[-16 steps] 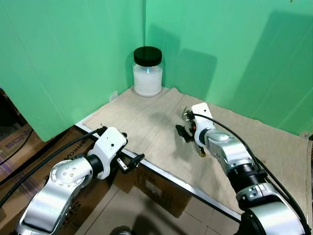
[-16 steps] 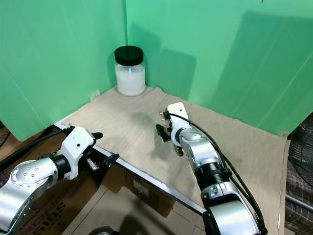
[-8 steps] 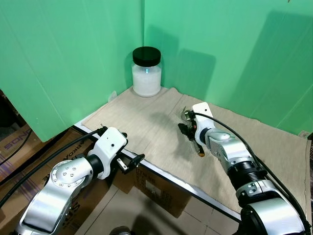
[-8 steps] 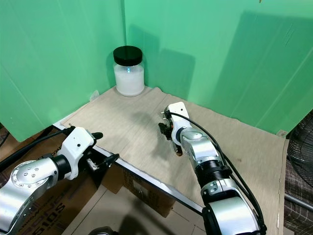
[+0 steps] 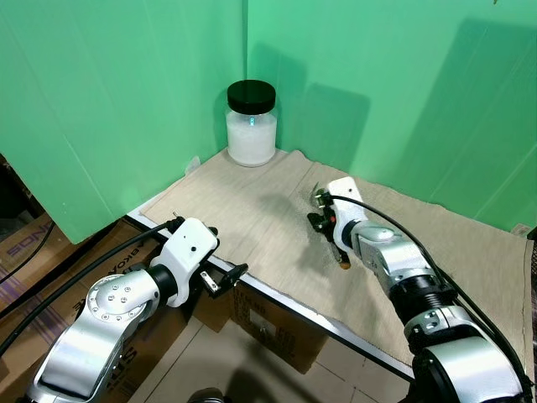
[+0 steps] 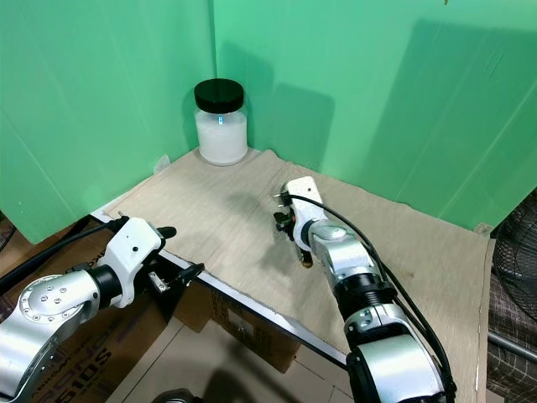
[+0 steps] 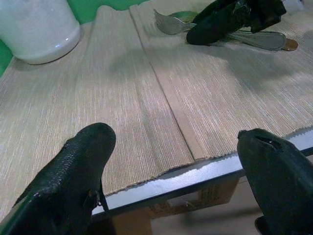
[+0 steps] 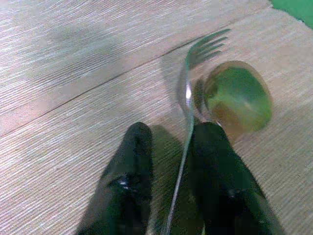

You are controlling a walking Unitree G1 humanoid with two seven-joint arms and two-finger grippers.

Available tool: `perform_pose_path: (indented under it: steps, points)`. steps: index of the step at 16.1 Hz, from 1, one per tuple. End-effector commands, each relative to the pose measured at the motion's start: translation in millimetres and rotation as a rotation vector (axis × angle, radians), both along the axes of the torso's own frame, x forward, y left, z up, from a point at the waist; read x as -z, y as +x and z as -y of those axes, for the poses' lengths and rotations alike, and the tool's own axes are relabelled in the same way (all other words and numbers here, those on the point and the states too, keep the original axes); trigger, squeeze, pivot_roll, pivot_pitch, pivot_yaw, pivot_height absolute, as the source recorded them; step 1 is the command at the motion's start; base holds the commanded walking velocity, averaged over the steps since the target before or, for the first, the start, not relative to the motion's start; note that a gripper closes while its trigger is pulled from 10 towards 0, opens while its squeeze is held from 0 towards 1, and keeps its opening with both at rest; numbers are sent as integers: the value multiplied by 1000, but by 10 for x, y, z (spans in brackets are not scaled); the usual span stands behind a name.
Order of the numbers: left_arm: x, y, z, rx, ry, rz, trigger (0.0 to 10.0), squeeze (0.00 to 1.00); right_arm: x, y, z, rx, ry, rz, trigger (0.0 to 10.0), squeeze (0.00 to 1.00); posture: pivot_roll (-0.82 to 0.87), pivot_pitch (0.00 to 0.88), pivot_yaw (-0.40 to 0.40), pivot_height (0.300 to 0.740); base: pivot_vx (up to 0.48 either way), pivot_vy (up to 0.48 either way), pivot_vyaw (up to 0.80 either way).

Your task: Setting the table

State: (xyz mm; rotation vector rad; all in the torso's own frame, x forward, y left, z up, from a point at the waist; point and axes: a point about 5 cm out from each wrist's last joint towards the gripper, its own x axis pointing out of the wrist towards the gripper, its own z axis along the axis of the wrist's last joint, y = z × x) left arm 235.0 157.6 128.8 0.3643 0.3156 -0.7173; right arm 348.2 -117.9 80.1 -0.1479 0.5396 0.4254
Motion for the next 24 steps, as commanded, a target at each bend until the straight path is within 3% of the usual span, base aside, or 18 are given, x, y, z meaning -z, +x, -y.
perform_pose_path:
  steps: [1, 10, 15, 17, 18, 20, 24]
  points:
    - [-4, 9, 27, 15, 6, 5, 10000, 0, 51, -23, -1, -21, -22, -24, 0, 0, 176, 0, -34, 740, 0, 0, 0]
    - [-6, 16, 34, 18, 10, 8, 10000, 0, 114, -45, 61, -10, -53, -57, 0, 0, 170, 0, -27, 740, 0, 0, 0]
    - [-7, 18, 33, 22, 9, 7, 10000, 0, -11, 11, 39, 17, 37, -32, 0, 0, 168, 0, -25, 740, 0, 0, 0]
    - [-16, 24, 29, 21, 8, 10, 10000, 0, -120, 29, 43, 14, 85, -8, 0, 0, 170, 0, -25, 740, 0, 0, 0]
    - [-67, 31, 36, 11, -21, 24, 10000, 0, -403, 20, 148, 27, 212, 42, 0, 0, 167, 0, -19, 740, 0, 0, 0]
    - [-86, 28, 45, 10, -32, 29, 10000, 0, -581, -9, 242, 49, 283, 79, 0, 0, 165, 0, -17, 740, 0, 0, 0]
    - [-186, 30, 118, -12, -77, 86, 10000, 0, -960, -218, 429, 70, 389, 211, 0, 0, 158, 0, -9, 740, 0, 0, 0]
